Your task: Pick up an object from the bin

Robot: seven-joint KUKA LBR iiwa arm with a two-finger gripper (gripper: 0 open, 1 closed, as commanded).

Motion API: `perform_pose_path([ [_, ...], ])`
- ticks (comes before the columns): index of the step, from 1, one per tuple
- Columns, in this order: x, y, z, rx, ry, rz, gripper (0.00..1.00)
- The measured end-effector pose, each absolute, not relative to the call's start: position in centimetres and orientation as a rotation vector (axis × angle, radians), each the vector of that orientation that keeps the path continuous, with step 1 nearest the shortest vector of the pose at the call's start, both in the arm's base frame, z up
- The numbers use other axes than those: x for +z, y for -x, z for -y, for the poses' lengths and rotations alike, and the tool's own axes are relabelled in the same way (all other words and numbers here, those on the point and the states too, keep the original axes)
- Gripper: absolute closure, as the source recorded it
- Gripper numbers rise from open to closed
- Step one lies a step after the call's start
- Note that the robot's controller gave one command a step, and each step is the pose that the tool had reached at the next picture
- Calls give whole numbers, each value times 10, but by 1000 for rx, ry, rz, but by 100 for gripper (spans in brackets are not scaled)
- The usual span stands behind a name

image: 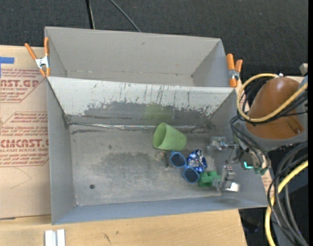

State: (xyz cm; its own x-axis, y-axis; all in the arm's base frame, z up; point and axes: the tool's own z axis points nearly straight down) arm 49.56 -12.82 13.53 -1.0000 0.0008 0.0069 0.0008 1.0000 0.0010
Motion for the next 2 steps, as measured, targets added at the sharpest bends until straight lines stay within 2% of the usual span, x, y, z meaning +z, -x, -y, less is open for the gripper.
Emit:
perform_pose_path([
  [1,78,-495,96,2,427,3123,0],
  [2,78,-493,96,3,425,3118,100],
])
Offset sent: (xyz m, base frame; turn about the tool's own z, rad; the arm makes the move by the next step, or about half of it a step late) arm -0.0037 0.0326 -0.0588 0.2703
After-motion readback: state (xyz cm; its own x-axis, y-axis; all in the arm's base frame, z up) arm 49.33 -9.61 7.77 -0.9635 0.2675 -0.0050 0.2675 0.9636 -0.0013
